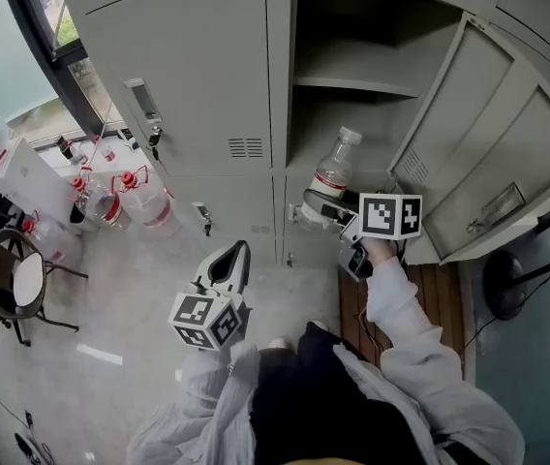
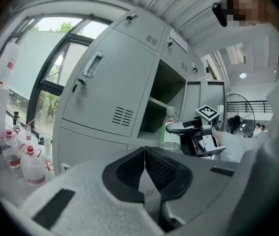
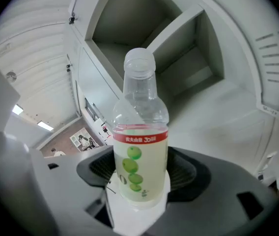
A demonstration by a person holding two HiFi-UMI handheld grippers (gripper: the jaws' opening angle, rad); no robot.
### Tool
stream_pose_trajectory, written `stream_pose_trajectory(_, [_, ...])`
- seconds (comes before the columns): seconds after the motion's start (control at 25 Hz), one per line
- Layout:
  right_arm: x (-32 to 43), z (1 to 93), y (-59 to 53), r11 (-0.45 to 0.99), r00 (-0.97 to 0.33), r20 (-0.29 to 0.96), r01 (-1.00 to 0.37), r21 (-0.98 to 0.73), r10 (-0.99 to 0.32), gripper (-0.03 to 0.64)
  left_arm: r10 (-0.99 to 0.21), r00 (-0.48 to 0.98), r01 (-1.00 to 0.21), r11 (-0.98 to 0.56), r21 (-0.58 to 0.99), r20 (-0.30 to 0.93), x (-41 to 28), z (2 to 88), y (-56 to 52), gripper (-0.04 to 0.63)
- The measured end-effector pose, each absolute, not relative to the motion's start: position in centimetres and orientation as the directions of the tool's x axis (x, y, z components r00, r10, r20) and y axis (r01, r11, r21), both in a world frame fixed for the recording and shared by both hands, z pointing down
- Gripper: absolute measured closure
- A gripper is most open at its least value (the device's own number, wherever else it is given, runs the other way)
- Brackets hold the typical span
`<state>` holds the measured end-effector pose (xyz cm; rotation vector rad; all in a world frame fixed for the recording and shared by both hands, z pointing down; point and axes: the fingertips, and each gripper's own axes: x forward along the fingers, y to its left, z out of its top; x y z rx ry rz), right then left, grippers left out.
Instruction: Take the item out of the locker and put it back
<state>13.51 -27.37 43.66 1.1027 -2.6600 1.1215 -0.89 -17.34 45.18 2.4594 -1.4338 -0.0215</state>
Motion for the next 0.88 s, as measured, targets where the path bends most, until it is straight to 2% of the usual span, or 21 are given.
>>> stream_pose_trajectory(0.12, [14.0,43.6,-25.9,0.492,-0.719,0.326,-0.672,-0.554,-0.614,0.311,-0.834,0.533,-0.833,-0.488,0.261,0.143,-0.6,45.7,-16.7,0.588])
stream_pose_trajectory(0.44, [15.4,39.9,-25.5,0.536,-0.608,0.371,-0.794,-0.286,-0.702,0.311,-0.791,0.597,-0.793,-0.559,0.241,0.132,-0.6,46.1,-16.3,0.588])
stream_pose_trajectory(0.6, [15.8,35.7,-26.9,0.555,-0.596,0.351,-0.802,-0.221,-0.722,0.311,-0.792,0.602,-0.79,-0.57,0.227,0.106,-1.0,44.8,-17.0,0.588])
stream_pose_trajectory(0.88, [16.8,26.7,-31.3,0.583,-0.535,0.377,-0.812,0.015,-0.756,0.311,-0.804,0.593,-0.796,-0.574,0.195,0.053,-1.6,41.9,-19.7,0.588])
